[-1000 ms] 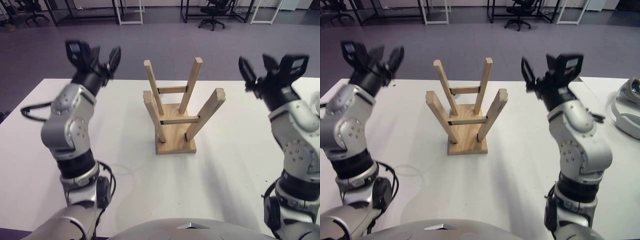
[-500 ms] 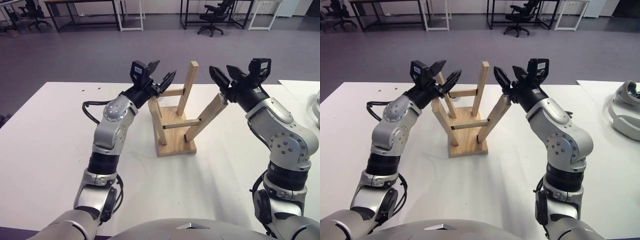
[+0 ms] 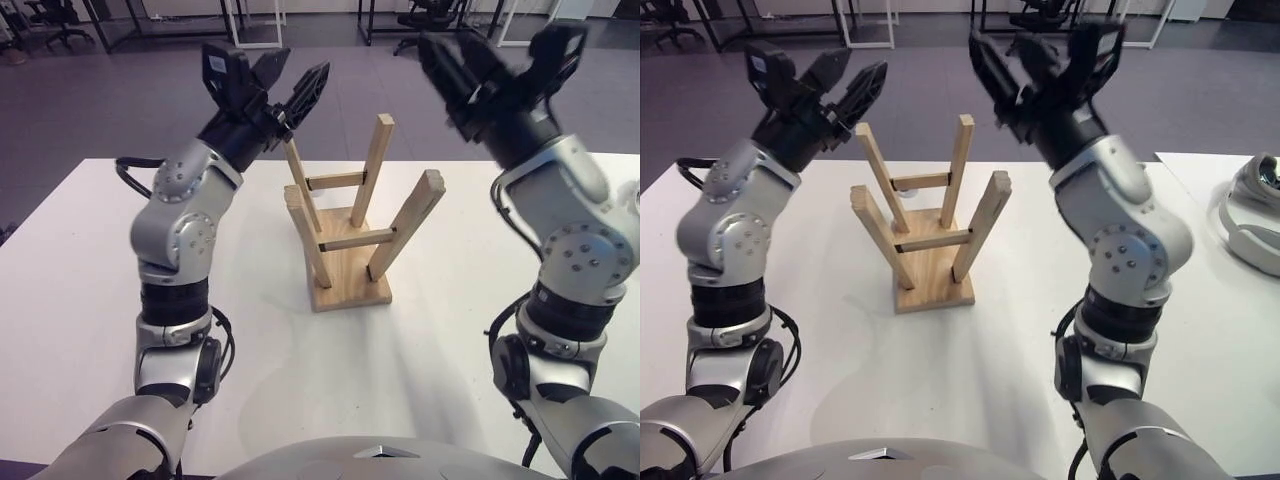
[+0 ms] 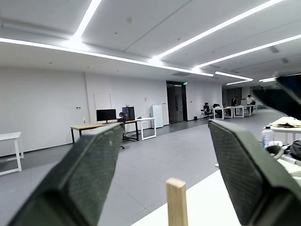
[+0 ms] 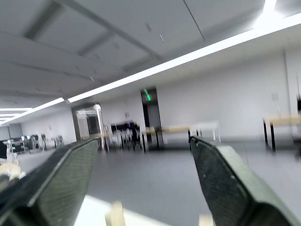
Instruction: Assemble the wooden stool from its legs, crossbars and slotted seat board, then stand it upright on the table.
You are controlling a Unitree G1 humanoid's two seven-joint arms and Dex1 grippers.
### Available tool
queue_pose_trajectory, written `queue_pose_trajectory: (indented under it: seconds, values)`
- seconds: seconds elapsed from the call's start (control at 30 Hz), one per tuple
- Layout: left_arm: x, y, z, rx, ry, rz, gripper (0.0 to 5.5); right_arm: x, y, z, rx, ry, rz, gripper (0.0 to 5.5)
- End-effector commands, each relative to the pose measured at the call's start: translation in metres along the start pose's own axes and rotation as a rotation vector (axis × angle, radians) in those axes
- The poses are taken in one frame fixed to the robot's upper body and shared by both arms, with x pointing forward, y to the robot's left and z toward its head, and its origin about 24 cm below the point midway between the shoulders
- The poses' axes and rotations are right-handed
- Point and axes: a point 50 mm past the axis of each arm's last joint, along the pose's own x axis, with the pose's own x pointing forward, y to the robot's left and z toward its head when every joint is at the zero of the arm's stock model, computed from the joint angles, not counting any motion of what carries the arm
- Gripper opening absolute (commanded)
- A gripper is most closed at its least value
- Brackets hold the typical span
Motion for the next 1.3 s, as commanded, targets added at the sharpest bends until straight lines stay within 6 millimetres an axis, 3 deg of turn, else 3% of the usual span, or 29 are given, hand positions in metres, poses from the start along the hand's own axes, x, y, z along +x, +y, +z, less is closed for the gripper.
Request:
queue_pose_trajectory:
  seconds: [0.03,0.1,0.2,0.27,0.37,0.5,0.57,0.63,0.7,0.73,0.8,0.87,0.9,0.97,1.0,1.03,1.07,1.1,1.17,1.3]
  values:
    - [-0.012,-0.014,-0.005,-0.054,0.047,-0.012,3.34,-0.006,-0.007,-0.025,0.052,0.124,-0.027,3.59]
    - [-0.021,-0.01,-0.043,-0.051,0.172,0.027,3.34,-0.019,-0.014,-0.06,0.105,0.253,-0.07,3.59]
    - [-0.051,-0.014,-0.125,-0.023,0.41,0.05,3.34,-0.046,-0.02,-0.116,0.169,0.44,-0.133,3.59]
    - [-0.077,-0.013,-0.165,-0.043,0.517,0.08,3.34,-0.055,-0.022,-0.132,0.191,0.476,-0.164,3.59]
    - [-0.057,-0.007,-0.139,-0.039,0.378,0.067,3.34,-0.045,-0.024,-0.122,0.194,0.413,-0.144,3.59]
    - [-0.022,-0.01,-0.072,-0.059,0.111,-0.045,3.34,-0.033,-0.022,-0.101,0.17,0.339,-0.099,3.59]
    - [-0.005,-0.003,-0.032,-0.045,-0.014,-0.083,3.34,-0.014,-0.024,-0.069,0.11,0.213,-0.065,3.59]
    - [0.011,0.005,0.008,0.02,-0.109,-0.114,3.34,0.008,-0.022,-0.019,0.038,0.037,-0.002,3.59]
    - [0.019,0.002,0.035,0.078,-0.155,-0.157,3.34,0.022,-0.012,0.02,-0.002,-0.074,0.073,3.59]
    - [0.021,0.0,0.04,0.095,-0.159,-0.174,3.34,0.025,-0.008,0.029,-0.013,-0.093,0.094,3.59]
    - [0.02,-0.006,0.038,0.096,-0.136,-0.195,3.34,0.027,-0.005,0.029,-0.008,-0.077,0.113,3.59]
    - [0.012,-0.01,0.015,0.067,-0.065,-0.19,3.34,0.019,-0.011,0.0,0.024,0.025,0.079,3.59]
    - [0.003,-0.01,-0.013,0.042,0.009,-0.166,3.34,0.007,-0.019,-0.032,0.04,0.122,0.014,3.59]
    - [-0.025,-0.011,-0.09,0.0,0.21,-0.1,3.34,-0.034,-0.038,-0.109,0.116,0.34,-0.141,3.59]
    - [-0.039,-0.015,-0.12,-0.005,0.291,-0.085,3.34,-0.051,-0.041,-0.135,0.129,0.416,-0.184,3.59]
    - [-0.055,-0.021,-0.15,0.005,0.378,-0.084,3.34,-0.061,-0.039,-0.149,0.141,0.453,-0.198,3.59]
    - [-0.066,-0.025,-0.167,0.016,0.419,-0.087,3.34,-0.062,-0.037,-0.153,0.145,0.453,-0.189,3.59]
    - [-0.066,-0.021,-0.168,0.024,0.409,-0.076,3.34,-0.056,-0.035,-0.147,0.148,0.412,-0.165,3.59]
    - [-0.05,-0.007,-0.151,0.044,0.318,-0.05,3.34,-0.039,-0.035,-0.126,0.159,0.306,-0.133,3.59]
    - [-0.019,0.016,-0.076,0.07,0.027,0.013,3.34,-0.017,-0.026,-0.077,0.133,0.113,-0.045,3.59]
